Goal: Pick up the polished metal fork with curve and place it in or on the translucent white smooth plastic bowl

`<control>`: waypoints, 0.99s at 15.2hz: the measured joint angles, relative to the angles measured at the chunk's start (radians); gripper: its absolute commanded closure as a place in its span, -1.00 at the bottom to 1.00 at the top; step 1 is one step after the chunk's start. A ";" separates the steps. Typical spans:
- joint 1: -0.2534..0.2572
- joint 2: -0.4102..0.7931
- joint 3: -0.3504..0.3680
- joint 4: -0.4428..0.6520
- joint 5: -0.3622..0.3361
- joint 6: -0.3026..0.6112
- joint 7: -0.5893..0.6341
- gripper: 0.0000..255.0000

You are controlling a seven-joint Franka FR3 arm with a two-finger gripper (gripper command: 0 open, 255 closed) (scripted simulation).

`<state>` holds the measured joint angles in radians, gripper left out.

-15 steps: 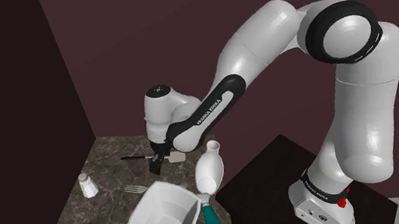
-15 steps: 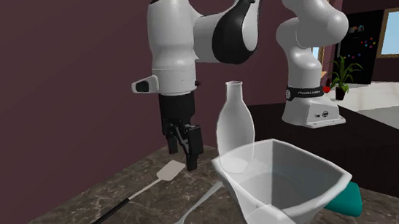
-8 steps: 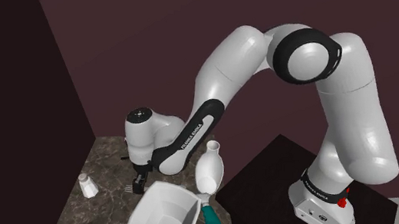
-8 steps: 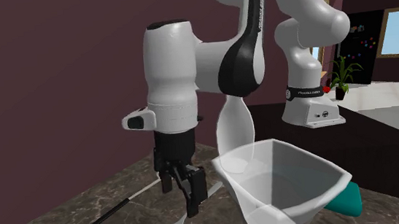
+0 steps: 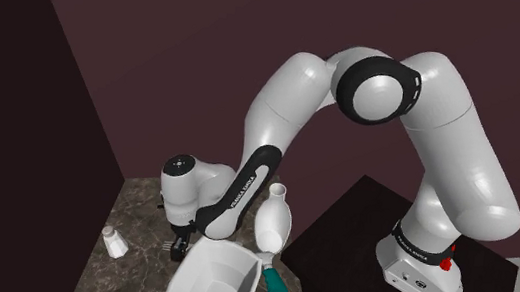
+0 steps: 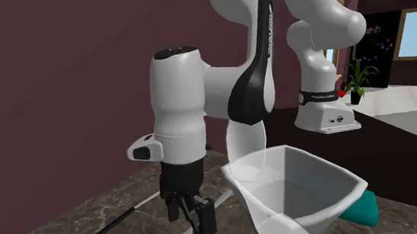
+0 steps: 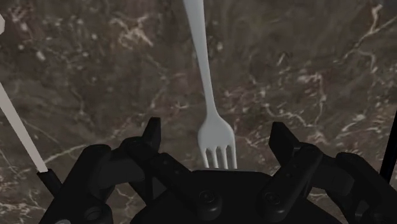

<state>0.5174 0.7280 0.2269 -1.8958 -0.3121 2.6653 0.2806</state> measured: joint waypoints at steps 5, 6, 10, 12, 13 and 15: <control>0.003 0.009 -0.003 0.006 -0.002 0.004 0.002 -1.00; 0.003 0.009 -0.003 0.006 -0.002 0.004 0.002 -1.00; -0.002 0.003 -0.008 0.009 -0.003 -0.004 0.001 1.00; -0.002 0.004 -0.009 0.013 -0.003 -0.003 0.001 1.00; -0.002 0.005 -0.008 0.015 -0.002 -0.004 0.000 1.00; -0.002 0.006 -0.007 0.016 -0.002 -0.003 -0.001 1.00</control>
<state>0.5152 0.7337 0.2200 -1.8799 -0.3137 2.6622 0.2798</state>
